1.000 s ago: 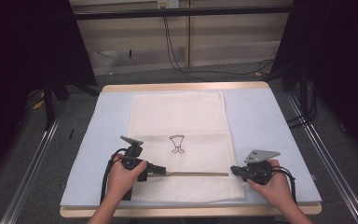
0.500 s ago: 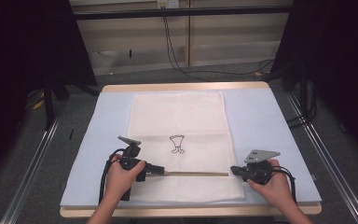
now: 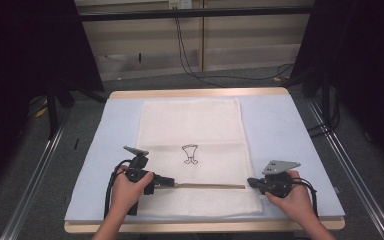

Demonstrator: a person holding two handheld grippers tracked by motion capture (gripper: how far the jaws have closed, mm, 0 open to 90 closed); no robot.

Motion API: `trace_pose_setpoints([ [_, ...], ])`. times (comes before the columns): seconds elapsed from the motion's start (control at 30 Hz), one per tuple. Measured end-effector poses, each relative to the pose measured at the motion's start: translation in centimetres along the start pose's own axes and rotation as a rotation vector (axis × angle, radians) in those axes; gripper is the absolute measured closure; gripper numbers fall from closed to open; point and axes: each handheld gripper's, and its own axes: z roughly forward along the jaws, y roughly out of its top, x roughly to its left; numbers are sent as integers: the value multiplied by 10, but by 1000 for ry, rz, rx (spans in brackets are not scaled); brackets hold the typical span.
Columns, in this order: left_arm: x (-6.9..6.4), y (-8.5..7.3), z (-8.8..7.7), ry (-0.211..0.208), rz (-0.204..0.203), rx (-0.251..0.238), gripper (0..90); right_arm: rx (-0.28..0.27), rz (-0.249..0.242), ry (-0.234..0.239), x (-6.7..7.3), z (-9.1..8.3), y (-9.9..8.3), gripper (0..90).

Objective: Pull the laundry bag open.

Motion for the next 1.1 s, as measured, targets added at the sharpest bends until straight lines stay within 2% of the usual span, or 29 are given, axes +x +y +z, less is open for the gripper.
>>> trace_pose_setpoints([
  [0.2,2,0,-4,-13,-19,-7,874,-3,-1,0,0,0,-1,900],
  [0.27,3,0,-5,-9,-1,-7,874,-3,-3,-3,0,0,-1,900],
  [0.3,2,0,-5,-8,-17,-9,874,-3,-2,-3,0,0,-1,900],
  [0.5,5,0,-8,-23,-17,-12,874,-4,-4,-8,0,0,-1,900],
  [0.53,6,0,-9,-14,-8,-12,874,-4,-5,-8,0,0,-1,900],
  [0.9,7,-2,-13,-12,-26,-11,874,-7,0,2,0,0,-1,900],
  [0.93,7,-2,-13,5,-30,-14,874,-7,0,2,0,0,-1,900],
  [0.97,9,-2,-14,-7,-26,-13,874,-7,1,3,0,0,-1,900],
  [1.0,8,-2,-13,5,-33,-22,874,-7,1,3,0,0,-1,900],
  [1.03,9,-2,-14,-14,-30,-13,874,-7,3,4,0,0,-1,900],
  [1.1,9,-2,-14,-7,-27,-8,874,-7,3,4,0,0,-1,900],
])
